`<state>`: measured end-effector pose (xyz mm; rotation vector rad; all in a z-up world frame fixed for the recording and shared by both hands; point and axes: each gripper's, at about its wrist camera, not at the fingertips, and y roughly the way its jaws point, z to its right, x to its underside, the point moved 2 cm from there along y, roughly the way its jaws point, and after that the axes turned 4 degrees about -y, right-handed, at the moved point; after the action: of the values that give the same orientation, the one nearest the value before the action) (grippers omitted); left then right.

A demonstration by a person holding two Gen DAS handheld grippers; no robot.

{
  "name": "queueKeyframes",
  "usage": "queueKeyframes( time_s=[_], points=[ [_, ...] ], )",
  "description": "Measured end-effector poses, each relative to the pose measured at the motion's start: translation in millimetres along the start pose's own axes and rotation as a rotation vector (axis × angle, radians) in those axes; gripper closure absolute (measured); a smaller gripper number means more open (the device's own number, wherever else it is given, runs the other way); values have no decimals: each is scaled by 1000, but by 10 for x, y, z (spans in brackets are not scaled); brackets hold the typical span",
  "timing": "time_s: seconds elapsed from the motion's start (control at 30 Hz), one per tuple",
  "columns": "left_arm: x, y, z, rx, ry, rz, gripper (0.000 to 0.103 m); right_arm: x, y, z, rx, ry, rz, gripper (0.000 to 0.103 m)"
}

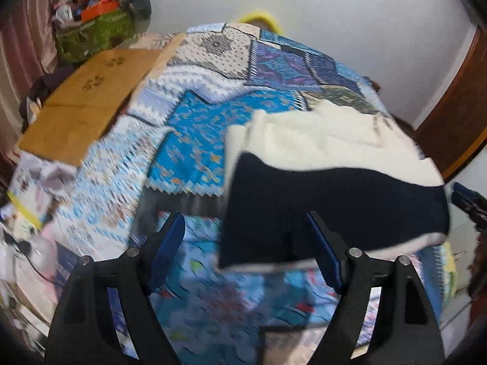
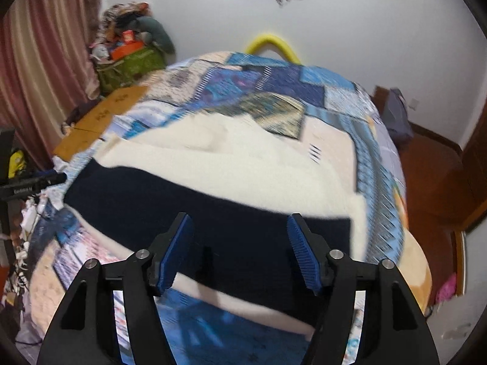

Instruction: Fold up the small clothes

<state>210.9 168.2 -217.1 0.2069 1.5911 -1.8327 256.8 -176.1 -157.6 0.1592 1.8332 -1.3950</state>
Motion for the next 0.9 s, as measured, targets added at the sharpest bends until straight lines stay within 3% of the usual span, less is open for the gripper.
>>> queueKeyframes(
  time_s=[0.17,0.37,0.5,0.63,0.73,0.83,0.9],
  points=[
    [224,79,57,111,-83,-99,23,-71,226,-320,-49,-61,-16,38],
    [427,261,111,269,-197,-208,22,41,587,-504,-80,-93,-110,38],
    [370,366,119,326,-248,-190,22,117,691,-497,-99,-78,-141,36],
    [178,617,-1,396,-378,-179,22,132,686,-462,-125,-51,-143,36],
    [17,804,-117,388,-482,-179,29,147,690,-457,-132,-45,-144,36],
    [-95,960,-187,366,-524,-179,52,144,688,-464,-135,-45,-145,36],
    [-163,994,-190,393,-528,-182,71,142,684,-459,-140,-39,-145,36]
  ],
)
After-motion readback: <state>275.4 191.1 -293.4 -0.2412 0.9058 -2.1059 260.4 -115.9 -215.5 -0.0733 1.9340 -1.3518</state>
